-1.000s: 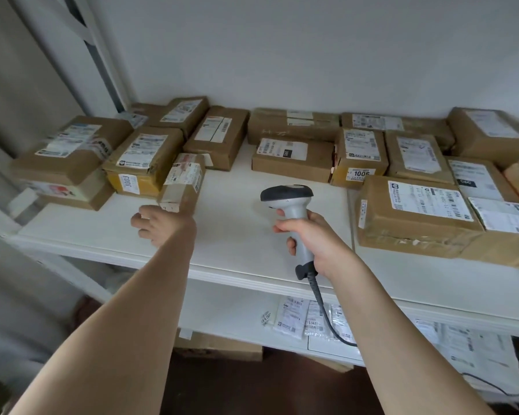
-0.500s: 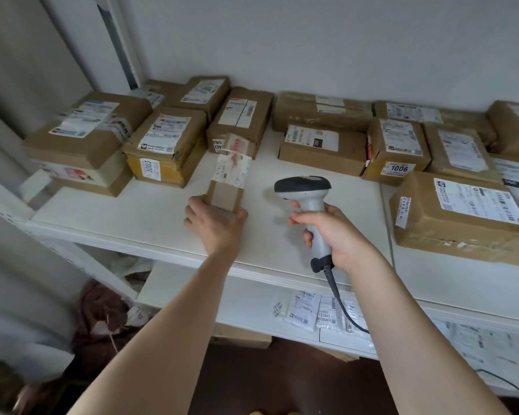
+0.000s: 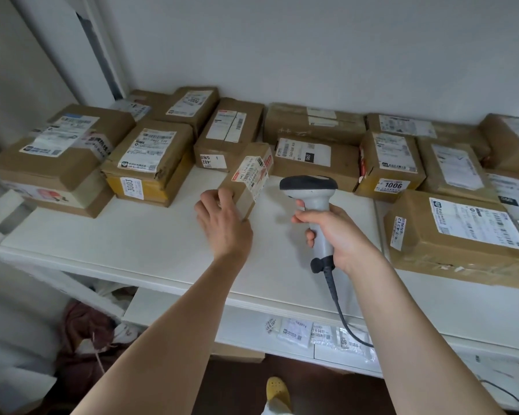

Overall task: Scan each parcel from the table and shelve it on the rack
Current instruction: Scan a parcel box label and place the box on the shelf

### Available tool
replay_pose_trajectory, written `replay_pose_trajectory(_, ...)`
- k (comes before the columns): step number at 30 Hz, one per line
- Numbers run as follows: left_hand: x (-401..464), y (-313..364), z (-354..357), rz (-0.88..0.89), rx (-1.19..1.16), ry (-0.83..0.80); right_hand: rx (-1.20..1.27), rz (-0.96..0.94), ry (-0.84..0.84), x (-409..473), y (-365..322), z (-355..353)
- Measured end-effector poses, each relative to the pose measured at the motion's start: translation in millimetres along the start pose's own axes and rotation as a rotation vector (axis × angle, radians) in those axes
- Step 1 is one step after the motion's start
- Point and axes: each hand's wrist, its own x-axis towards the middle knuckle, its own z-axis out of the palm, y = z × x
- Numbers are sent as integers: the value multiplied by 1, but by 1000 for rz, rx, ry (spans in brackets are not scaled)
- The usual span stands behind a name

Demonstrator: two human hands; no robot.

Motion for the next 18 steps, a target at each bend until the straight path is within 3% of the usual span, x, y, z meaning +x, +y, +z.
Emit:
replay_pose_trajectory(5, 8, 6, 5, -7, 114, -51, 9, 32, -16, 11, -3, -2)
replay_pose_trajectory(10, 13, -3, 0, -7, 4, -178, 15, 51, -35, 16, -3, -2)
replay_pose_trajectory(18, 9, 4, -6, 19, 105, -195, -3, 59, -57, 22, -3, 0)
